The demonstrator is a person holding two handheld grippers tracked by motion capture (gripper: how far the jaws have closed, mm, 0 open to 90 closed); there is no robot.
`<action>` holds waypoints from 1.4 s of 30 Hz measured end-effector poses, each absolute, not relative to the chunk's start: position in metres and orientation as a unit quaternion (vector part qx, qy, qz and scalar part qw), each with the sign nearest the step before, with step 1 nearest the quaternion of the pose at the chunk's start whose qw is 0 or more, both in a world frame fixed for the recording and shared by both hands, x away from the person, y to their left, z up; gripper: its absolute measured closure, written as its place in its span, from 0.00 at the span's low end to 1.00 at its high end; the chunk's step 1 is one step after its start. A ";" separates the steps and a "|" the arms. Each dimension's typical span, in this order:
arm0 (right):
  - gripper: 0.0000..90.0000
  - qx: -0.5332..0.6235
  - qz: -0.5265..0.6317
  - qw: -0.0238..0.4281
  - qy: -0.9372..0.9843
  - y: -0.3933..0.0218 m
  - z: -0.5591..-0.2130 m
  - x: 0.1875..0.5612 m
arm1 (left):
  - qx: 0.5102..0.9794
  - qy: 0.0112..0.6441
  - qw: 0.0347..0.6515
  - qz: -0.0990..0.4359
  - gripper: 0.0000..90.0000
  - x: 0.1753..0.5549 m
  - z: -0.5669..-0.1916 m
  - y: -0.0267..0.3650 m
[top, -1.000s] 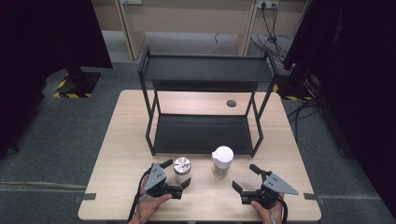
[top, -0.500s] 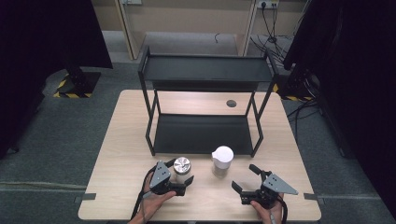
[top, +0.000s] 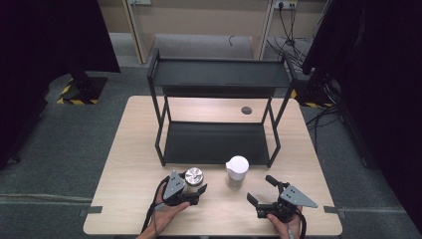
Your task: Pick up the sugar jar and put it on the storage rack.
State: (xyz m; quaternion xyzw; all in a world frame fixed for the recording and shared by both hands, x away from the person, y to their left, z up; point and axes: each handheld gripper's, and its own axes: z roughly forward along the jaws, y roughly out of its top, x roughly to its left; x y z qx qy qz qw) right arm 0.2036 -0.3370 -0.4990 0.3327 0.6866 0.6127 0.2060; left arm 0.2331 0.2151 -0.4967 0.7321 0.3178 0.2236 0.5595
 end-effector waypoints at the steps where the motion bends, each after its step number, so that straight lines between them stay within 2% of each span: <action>1: 0.01 0.333 0.613 0.206 0.687 -0.337 -0.499 0.204 | 0.732 0.319 0.561 0.220 0.34 0.234 -0.497 0.216; 42: 0.01 0.337 0.615 0.201 0.683 -0.338 -0.500 0.205 | 0.713 0.305 0.596 0.210 0.34 0.235 -0.460 0.225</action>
